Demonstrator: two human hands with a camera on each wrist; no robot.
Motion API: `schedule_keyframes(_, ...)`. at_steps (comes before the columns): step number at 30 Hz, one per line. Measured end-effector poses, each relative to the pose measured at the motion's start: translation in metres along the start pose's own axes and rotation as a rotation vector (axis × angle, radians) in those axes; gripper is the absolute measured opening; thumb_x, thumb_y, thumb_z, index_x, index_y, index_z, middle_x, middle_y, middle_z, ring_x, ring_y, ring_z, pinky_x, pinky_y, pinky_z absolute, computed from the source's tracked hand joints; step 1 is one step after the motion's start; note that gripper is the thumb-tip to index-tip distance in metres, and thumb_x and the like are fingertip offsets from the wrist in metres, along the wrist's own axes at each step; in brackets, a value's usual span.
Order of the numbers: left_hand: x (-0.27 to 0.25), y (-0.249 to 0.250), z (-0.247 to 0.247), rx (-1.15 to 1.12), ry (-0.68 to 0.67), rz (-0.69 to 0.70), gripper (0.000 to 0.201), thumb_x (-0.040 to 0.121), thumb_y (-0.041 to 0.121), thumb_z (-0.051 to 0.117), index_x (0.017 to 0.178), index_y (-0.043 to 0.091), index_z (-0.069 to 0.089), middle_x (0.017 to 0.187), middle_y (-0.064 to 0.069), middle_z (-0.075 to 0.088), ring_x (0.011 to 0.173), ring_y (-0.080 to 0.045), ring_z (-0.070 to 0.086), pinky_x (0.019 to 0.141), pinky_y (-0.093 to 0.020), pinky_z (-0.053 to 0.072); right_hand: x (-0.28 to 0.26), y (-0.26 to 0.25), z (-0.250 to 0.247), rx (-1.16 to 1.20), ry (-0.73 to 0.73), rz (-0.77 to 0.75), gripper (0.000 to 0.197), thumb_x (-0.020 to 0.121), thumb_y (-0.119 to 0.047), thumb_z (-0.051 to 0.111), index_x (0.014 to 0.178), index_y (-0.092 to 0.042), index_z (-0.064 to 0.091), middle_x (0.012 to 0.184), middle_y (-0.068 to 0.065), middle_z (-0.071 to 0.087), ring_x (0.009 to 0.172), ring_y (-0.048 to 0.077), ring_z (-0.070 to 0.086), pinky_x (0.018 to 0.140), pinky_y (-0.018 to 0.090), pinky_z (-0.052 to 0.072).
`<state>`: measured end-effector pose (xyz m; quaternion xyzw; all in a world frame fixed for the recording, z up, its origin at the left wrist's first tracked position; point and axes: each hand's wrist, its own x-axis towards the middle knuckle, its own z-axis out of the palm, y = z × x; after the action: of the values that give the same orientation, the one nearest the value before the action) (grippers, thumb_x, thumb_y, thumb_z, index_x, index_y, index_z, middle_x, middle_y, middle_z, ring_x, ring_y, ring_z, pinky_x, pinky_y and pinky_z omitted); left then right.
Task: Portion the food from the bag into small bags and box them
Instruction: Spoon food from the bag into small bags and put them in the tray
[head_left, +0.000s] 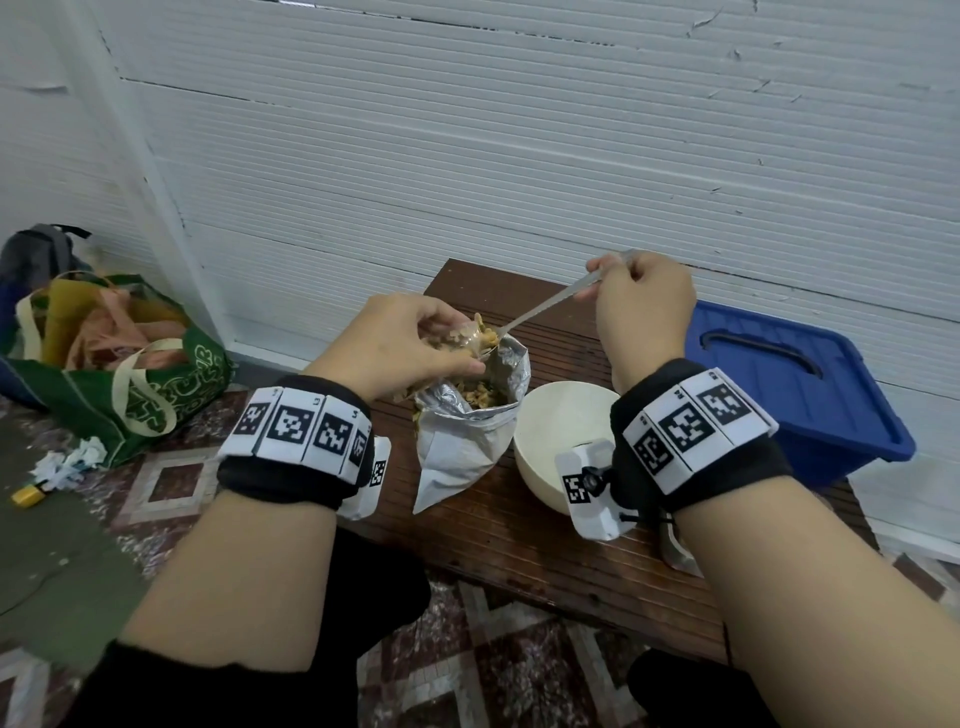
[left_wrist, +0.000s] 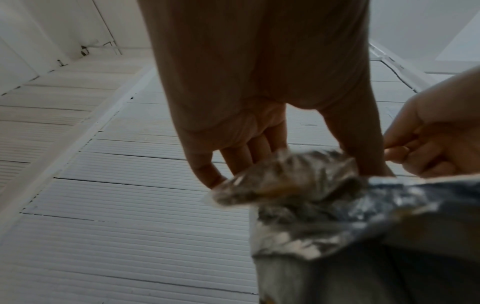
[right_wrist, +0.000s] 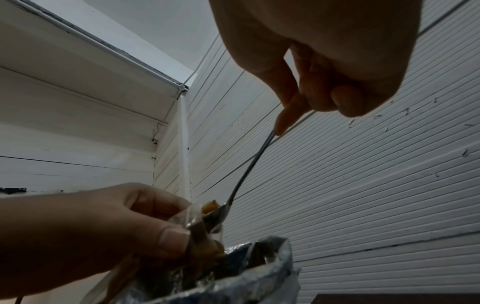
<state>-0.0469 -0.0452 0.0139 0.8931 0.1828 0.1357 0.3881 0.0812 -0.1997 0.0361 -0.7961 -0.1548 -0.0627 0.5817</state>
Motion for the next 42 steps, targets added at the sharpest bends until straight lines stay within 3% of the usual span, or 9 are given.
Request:
schedule_keyframes(4, 0.001, 0.001, 0.004, 0.02, 0.017, 0.001, 0.042, 0.066, 0.039, 0.084, 0.102, 0.028, 0.067, 0.094, 0.016, 0.065, 0.083, 0.008, 0.057, 0.063, -0.006, 0.041, 0.0, 0.0, 0.003, -0.007, -0.023, -0.005, 0.031, 0.096, -0.015, 0.047, 0.081, -0.005, 0.072, 0.066, -0.017, 0.059, 0.054, -0.012, 0.05, 0.051, -0.001, 0.034)
schedule_keyframes(8, 0.002, 0.003, 0.008, 0.019, 0.03, 0.004, 0.04, 0.067, 0.041, 0.083, 0.101, 0.032, 0.063, 0.092, 0.02, 0.06, 0.086, 0.008, 0.055, 0.072, -0.01, 0.044, -0.002, -0.003, 0.003, 0.048, -0.034, -0.005, 0.031, 0.096, -0.015, 0.048, 0.078, -0.007, 0.071, 0.066, -0.012, 0.063, 0.059, -0.013, 0.053, 0.058, 0.004, 0.036)
schedule_keyframes(11, 0.003, 0.004, 0.011, 0.001, 0.056, 0.025, 0.04, 0.068, 0.039, 0.082, 0.102, 0.029, 0.063, 0.089, 0.021, 0.059, 0.084, 0.008, 0.054, 0.07, -0.007, 0.043, -0.006, -0.006, 0.004, 0.095, -0.055, -0.036, 0.028, 0.098, -0.015, 0.047, 0.084, -0.008, 0.071, 0.066, -0.012, 0.061, 0.059, -0.022, 0.05, 0.057, -0.004, 0.034)
schedule_keyframes(16, 0.004, 0.002, 0.013, -0.039, 0.136, 0.016, 0.04, 0.07, 0.039, 0.081, 0.101, 0.027, 0.059, 0.089, 0.017, 0.057, 0.079, 0.006, 0.052, 0.063, -0.003, 0.04, -0.014, -0.017, 0.001, 0.223, -0.069, -0.241, 0.02, 0.098, -0.017, 0.049, 0.087, -0.019, 0.066, 0.069, -0.008, 0.064, 0.075, 0.007, 0.063, 0.074, 0.012, 0.045)
schedule_keyframes(21, 0.003, 0.0, 0.009, -0.114, 0.198, -0.006, 0.044, 0.071, 0.041, 0.079, 0.106, 0.022, 0.06, 0.091, 0.014, 0.061, 0.076, 0.005, 0.055, 0.063, -0.005, 0.043, -0.015, -0.025, -0.011, 0.295, 0.011, -0.446, 0.017, 0.098, -0.016, 0.05, 0.091, -0.017, 0.065, 0.079, -0.01, 0.064, 0.073, 0.006, 0.062, 0.074, 0.022, 0.053)
schedule_keyframes(27, 0.0, -0.002, -0.001, -0.158, 0.232, -0.008, 0.04, 0.072, 0.04, 0.079, 0.104, 0.02, 0.065, 0.09, 0.013, 0.064, 0.081, 0.003, 0.059, 0.063, -0.003, 0.044, -0.01, -0.012, -0.02, 0.276, 0.239, -0.249, 0.02, 0.097, -0.018, 0.05, 0.089, -0.015, 0.068, 0.067, -0.014, 0.064, 0.066, -0.001, 0.062, 0.068, 0.008, 0.045)
schedule_keyframes(32, 0.001, -0.003, -0.005, -0.229, 0.27, 0.002, 0.039, 0.072, 0.036, 0.081, 0.106, 0.021, 0.068, 0.09, 0.013, 0.064, 0.081, 0.004, 0.059, 0.067, -0.002, 0.046, -0.026, 0.012, -0.009, -0.037, 0.102, -0.148, 0.026, 0.094, -0.025, 0.054, 0.073, -0.015, 0.066, 0.061, -0.01, 0.054, 0.058, -0.003, 0.049, 0.056, 0.012, 0.035)
schedule_keyframes(35, 0.0, -0.001, -0.006, -0.276, 0.275, 0.022, 0.038, 0.071, 0.035, 0.082, 0.104, 0.023, 0.069, 0.094, 0.012, 0.068, 0.088, 0.001, 0.063, 0.077, -0.009, 0.05, -0.04, 0.028, 0.008, -0.119, -0.037, -0.142, 0.024, 0.094, -0.026, 0.054, 0.082, -0.013, 0.07, 0.065, -0.012, 0.054, 0.056, 0.001, 0.045, 0.053, 0.016, 0.032)
schedule_keyframes(42, -0.004, 0.01, -0.004, -0.383, 0.242, 0.099, 0.027, 0.072, 0.028, 0.082, 0.094, 0.035, 0.068, 0.098, 0.011, 0.071, 0.1, -0.006, 0.064, 0.092, -0.023, 0.051, -0.051, 0.036, 0.015, -0.127, -0.188, -0.087, 0.018, 0.091, -0.035, 0.059, 0.083, -0.02, 0.064, 0.074, -0.007, 0.062, 0.074, 0.009, 0.057, 0.065, 0.022, 0.039)
